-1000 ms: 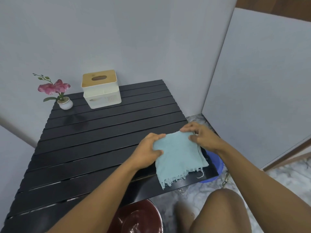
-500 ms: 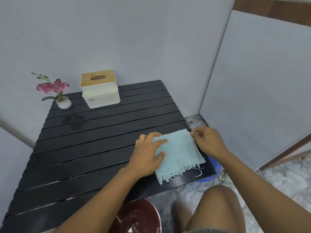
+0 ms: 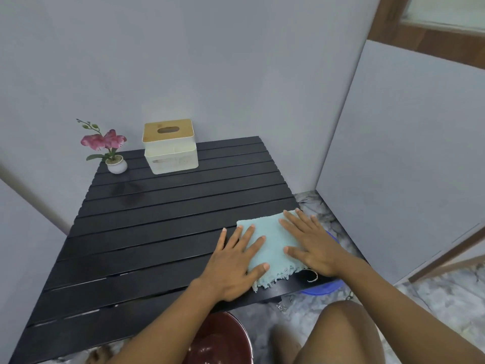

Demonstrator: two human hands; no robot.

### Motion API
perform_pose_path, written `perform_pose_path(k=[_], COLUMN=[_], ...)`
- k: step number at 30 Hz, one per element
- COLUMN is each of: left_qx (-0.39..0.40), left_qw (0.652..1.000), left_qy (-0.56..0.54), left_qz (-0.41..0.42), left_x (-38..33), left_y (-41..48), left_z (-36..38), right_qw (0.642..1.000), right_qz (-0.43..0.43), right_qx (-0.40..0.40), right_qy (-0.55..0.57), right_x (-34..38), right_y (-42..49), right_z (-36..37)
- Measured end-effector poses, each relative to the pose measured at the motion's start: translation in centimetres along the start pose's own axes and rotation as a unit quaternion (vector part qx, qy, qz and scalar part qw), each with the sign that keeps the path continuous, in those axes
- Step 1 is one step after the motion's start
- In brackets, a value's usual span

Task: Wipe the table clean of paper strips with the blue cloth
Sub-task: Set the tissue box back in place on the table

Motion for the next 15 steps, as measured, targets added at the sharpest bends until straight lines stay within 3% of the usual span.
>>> perform_pose_path(k=[6,11,15], left_qx=[-0.080,-0.124,-0.197], left_qw=[0.980,0.935,0.920], left_qy=[-0.157,-0.280,-0.249], left_qz=[-0.090,-0.178,-0.228], left_x=[4.0,12.3,20.0], left_y=[4.0,8.3,11.3], left_z=[-5.7,-10.8,-13.4], right_qw=[0.978,0.970,0.964], right_qz=[0.039,0.010,-0.003], right_qx=[-0.159,-0.188,-0.187], right_qy=[0.126,0.153,0.189], right_x=[0.7,2.0,2.8], right_y=[6.4,16.1,25.1], right_z=[-4.6,-6.7,-6.4])
Point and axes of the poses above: each hand's wrist, its own y-axis towards the middle knuckle, its own z-axis out of the palm, x = y × z, the point moved 3 cm from there along y, towards the middle knuckle, and after that the axes turned 15 degrees about -z, right-handed, at the moved point
